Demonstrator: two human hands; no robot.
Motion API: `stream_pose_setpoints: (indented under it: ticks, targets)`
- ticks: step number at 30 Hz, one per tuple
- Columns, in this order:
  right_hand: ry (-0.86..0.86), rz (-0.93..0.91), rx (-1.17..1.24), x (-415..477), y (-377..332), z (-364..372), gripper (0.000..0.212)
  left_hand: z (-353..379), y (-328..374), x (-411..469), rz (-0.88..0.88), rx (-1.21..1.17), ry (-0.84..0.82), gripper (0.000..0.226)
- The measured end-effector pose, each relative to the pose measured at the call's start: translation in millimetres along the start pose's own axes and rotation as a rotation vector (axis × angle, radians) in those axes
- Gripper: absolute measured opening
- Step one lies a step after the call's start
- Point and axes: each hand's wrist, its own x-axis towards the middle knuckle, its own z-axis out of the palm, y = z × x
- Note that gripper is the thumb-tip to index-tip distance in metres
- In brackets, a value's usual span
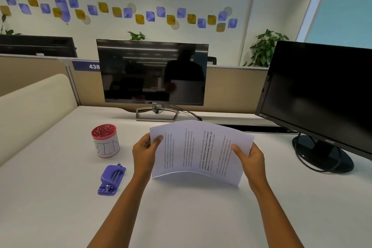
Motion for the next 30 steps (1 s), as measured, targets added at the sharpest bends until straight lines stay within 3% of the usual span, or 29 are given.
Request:
stream_pose_setpoints:
  ticks: [6, 10, 13, 16, 19, 22, 25, 27, 30]
  targets:
    - [0.025, -0.014, 0.063, 5.2, -11.9, -4.6, 0.034, -3.6, 11.9, 2.4, 0.015, -0.038, -0.017, 0.007]
    - [-0.034, 0.033, 0.027, 5.5, -3.1, -8.6, 0.04, -7.6, 3.5, 1.6, -0.049, -0.04, -0.077, 0.023]
    - [-0.044, 0.025, 0.004, 7.4, -0.6, -7.9, 0.04, -6.4, -1.2, 0.5, -0.081, -0.028, -0.074, 0.005]
    - [0.029, 0.045, 0.036, 11.0, -5.2, -6.0, 0.048, -3.1, 1.9, -0.8, -0.118, -0.071, -0.007, 0.012]
    - [0.161, 0.123, 0.086, 11.7, 0.2, -5.6, 0.067, 3.3, 9.5, -4.2, -0.23, -0.258, 0.093, 0.01]
    - [0.168, 0.35, 0.271, 6.5, 9.1, 1.4, 0.081, 10.9, 16.7, -8.9, -0.393, -0.502, 0.153, 0.003]
    - [0.024, 0.534, 0.675, -2.1, 8.3, 15.3, 0.076, 20.5, 19.5, -15.2, -0.515, -0.665, 0.164, 0.004]
    - [-0.087, 0.507, 0.79, -7.4, 3.6, 24.7, 0.067, 26.8, 18.9, -19.5, -0.566, -0.719, 0.158, 0.006]
    - [-0.136, 0.329, 0.774, -8.2, 0.9, 34.5, 0.054, 31.2, 16.9, -26.4, -0.552, -0.721, 0.115, 0.003]
